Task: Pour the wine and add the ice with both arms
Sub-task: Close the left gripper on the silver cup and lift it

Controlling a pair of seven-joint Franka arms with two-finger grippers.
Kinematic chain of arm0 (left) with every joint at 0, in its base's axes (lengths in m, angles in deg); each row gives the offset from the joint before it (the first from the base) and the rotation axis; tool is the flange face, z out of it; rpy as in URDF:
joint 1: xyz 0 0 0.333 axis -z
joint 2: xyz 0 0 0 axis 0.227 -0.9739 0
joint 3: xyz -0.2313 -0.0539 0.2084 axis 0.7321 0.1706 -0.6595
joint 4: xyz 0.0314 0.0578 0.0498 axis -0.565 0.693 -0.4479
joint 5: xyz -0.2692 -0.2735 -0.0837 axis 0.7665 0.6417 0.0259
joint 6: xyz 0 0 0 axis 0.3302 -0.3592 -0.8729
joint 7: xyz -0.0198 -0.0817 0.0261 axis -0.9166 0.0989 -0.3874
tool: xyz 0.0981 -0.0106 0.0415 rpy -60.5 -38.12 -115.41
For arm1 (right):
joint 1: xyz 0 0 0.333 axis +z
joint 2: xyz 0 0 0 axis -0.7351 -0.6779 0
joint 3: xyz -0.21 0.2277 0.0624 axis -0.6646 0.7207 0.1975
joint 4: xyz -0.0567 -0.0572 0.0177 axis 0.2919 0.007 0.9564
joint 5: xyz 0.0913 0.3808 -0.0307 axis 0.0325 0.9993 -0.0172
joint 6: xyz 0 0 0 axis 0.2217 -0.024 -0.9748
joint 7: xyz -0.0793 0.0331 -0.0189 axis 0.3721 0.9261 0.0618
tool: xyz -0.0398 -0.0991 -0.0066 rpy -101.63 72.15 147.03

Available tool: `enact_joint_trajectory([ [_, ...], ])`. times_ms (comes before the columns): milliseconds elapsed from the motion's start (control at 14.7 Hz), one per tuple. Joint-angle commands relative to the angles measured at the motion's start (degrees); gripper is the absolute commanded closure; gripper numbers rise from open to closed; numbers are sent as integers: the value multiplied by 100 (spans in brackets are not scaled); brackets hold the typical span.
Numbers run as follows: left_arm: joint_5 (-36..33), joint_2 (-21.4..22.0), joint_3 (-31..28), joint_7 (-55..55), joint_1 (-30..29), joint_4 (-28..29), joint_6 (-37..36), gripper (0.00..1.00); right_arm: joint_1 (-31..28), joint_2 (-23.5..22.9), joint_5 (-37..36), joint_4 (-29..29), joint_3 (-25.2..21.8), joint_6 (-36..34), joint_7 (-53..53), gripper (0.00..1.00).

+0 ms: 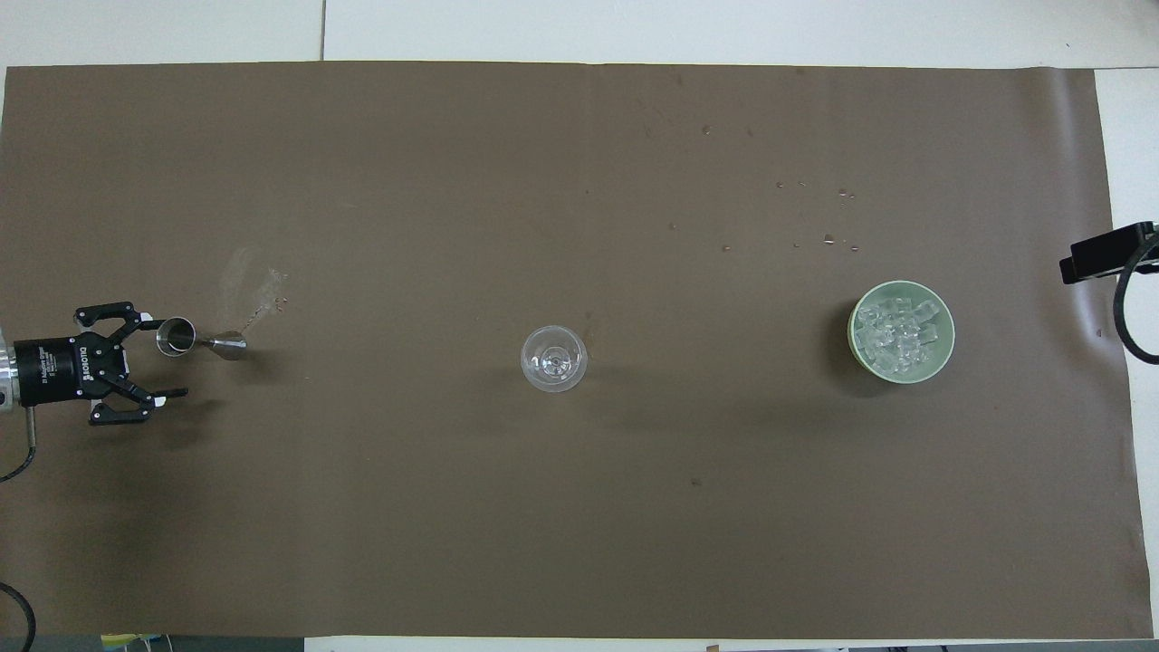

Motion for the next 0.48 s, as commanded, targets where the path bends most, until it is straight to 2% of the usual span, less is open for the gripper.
enact_joint_trajectory([
  [0,403,270,39,91,-127,314,94,0,-55,98,40,100,28,-21,49,0],
  [408,1037,428,56,12,-58,719,200,1,-55,98,40,100,28,-21,49,0],
])
